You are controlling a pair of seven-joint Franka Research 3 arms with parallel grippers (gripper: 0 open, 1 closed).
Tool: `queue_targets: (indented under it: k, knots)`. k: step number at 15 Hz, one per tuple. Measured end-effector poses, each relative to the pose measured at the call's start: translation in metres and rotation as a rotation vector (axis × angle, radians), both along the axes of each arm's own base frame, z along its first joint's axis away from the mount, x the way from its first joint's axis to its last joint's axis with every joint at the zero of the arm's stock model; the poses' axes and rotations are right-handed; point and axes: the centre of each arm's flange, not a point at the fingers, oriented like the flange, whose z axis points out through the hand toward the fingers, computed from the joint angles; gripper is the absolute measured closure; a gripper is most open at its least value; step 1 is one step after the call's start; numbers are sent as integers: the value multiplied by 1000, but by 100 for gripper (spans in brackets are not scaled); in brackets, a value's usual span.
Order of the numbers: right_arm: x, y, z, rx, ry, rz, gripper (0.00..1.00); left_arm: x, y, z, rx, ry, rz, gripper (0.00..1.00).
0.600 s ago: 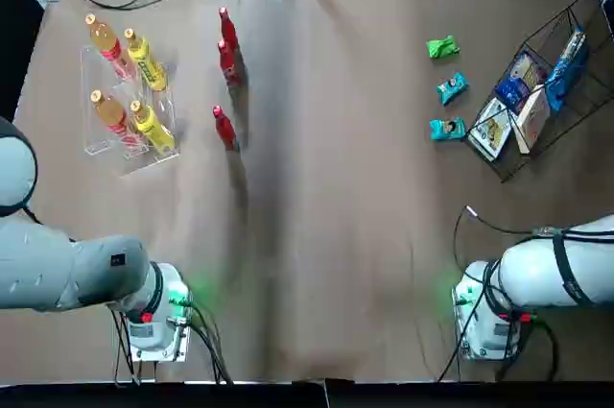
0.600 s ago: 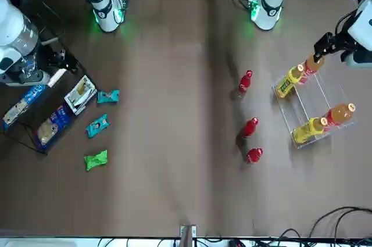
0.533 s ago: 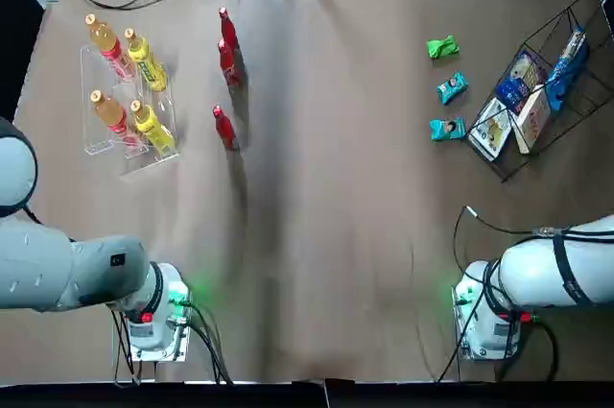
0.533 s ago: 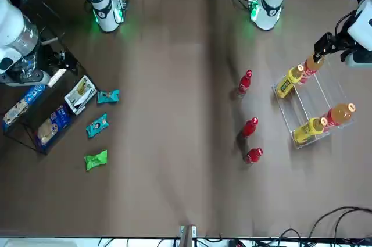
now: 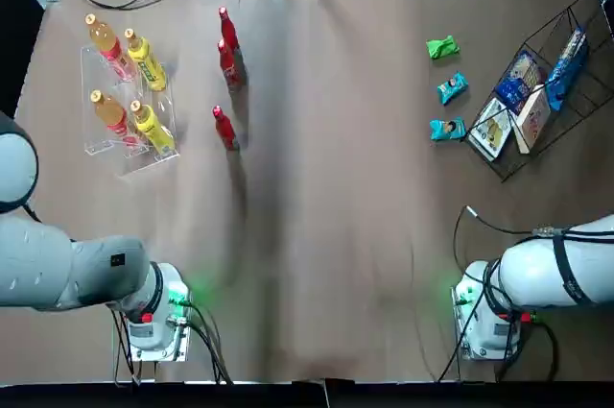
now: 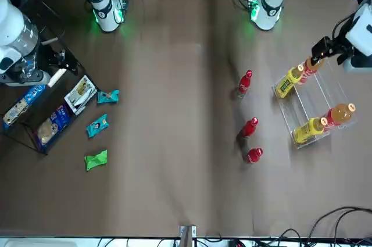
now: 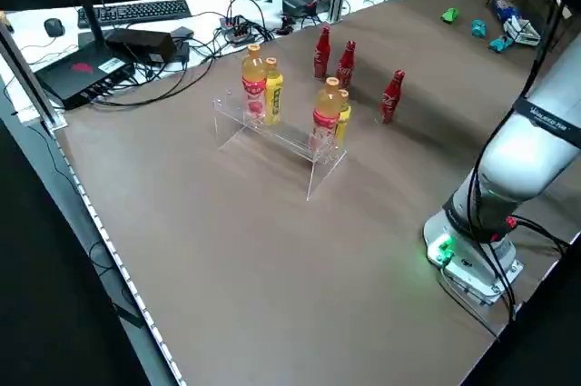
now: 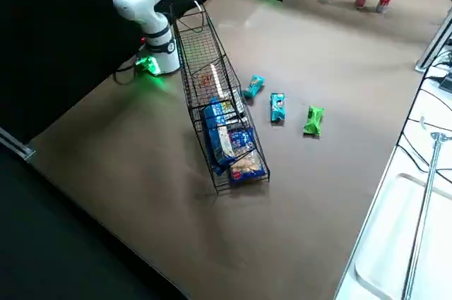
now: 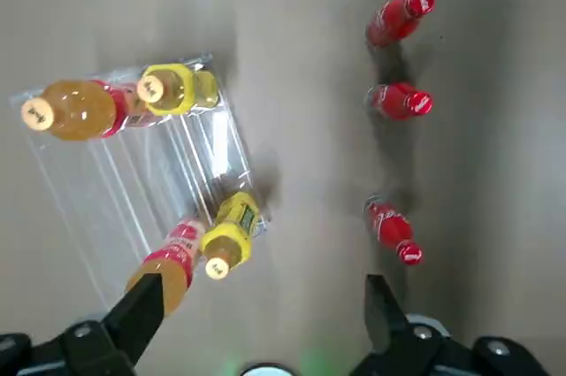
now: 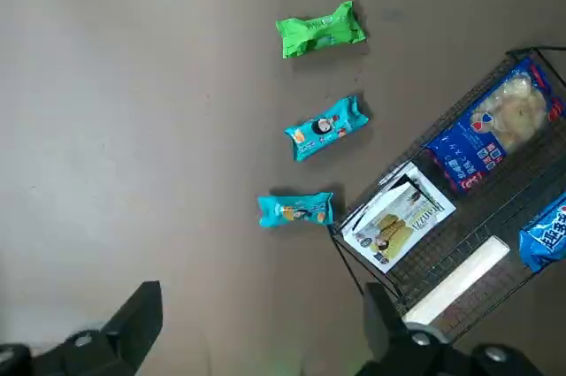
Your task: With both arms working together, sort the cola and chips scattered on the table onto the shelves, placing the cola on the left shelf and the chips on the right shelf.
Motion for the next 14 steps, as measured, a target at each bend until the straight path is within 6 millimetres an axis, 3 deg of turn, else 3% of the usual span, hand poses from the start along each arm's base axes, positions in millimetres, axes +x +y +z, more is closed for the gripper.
queue_targets:
  k: [3, 5, 6, 8, 10, 14]
  knots:
    - [0, 0, 0, 0, 0, 0, 0, 20, -7, -21, -20, -17, -6, 0]
    - [0, 0, 0, 0, 0, 0, 0, 39, -14, -49, -30, -5, -17, 0]
    - [0, 0, 0, 0, 0, 1, 0, 58, -29, -83, -43, 11, -41, 0]
    - [0, 1, 0, 0, 0, 2, 0, 75, -54, -116, -55, 8, -52, 0]
    - [-1, 5, 0, 0, 0, 11, 0, 90, -78, -142, -70, -27, -30, 0]
    - [-2, 27, -7, -2, 14, 53, 0, 116, -102, -172, -97, -88, -10, 0]
